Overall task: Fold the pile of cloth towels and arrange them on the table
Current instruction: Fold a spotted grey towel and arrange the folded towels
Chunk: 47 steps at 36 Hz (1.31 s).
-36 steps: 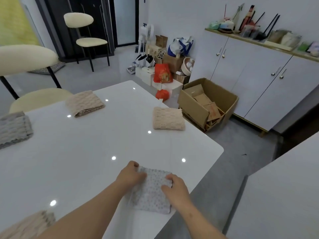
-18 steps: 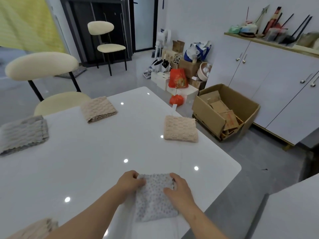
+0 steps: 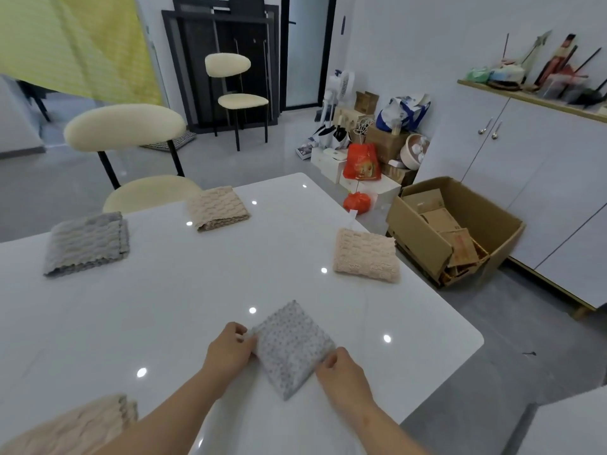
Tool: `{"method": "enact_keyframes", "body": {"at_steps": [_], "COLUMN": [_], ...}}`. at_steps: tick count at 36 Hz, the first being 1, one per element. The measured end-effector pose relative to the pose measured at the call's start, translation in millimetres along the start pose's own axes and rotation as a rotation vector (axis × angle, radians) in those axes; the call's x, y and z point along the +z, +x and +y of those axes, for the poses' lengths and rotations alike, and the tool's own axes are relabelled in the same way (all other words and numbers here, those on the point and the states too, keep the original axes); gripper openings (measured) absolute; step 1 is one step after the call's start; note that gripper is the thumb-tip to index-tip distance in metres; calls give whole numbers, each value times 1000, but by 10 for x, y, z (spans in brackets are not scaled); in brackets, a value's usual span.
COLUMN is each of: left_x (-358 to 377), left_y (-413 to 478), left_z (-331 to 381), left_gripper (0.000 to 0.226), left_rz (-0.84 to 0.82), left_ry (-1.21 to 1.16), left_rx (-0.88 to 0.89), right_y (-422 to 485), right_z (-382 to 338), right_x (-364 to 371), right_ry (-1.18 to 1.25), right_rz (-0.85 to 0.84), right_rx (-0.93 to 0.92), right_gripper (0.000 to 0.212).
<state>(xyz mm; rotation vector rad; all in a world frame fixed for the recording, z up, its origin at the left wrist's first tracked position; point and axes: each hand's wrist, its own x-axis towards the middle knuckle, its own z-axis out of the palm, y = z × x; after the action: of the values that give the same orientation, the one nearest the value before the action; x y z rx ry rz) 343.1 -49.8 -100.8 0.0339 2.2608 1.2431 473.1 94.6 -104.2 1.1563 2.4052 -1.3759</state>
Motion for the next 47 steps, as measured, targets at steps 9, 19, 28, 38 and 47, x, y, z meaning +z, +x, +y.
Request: {"method": "enact_keyframes", "body": {"at_steps": [9, 19, 28, 38, 47], "left_x": [-146, -228, -304, -342, -356], "left_y": [-70, -151, -217, -380, -513], "left_z": [-80, -53, -182, -274, -397], "left_gripper": [17, 13, 31, 34, 35], "left_rz": [-41, -106, -207, -284, -213], "left_ry": [117, 27, 254, 310, 284], "left_rx": [32, 23, 64, 77, 99], "right_y": [-55, -68, -21, -63, -131], "right_z": [-135, -228, -207, -74, 31], "right_x": [139, 239, 257, 250, 284], "right_ry": [11, 19, 148, 171, 163], "right_rz": [-53, -95, -62, -47, -95], "right_rx": [-35, -99, -51, -95, -140], "right_gripper": [13, 60, 41, 19, 21]}}
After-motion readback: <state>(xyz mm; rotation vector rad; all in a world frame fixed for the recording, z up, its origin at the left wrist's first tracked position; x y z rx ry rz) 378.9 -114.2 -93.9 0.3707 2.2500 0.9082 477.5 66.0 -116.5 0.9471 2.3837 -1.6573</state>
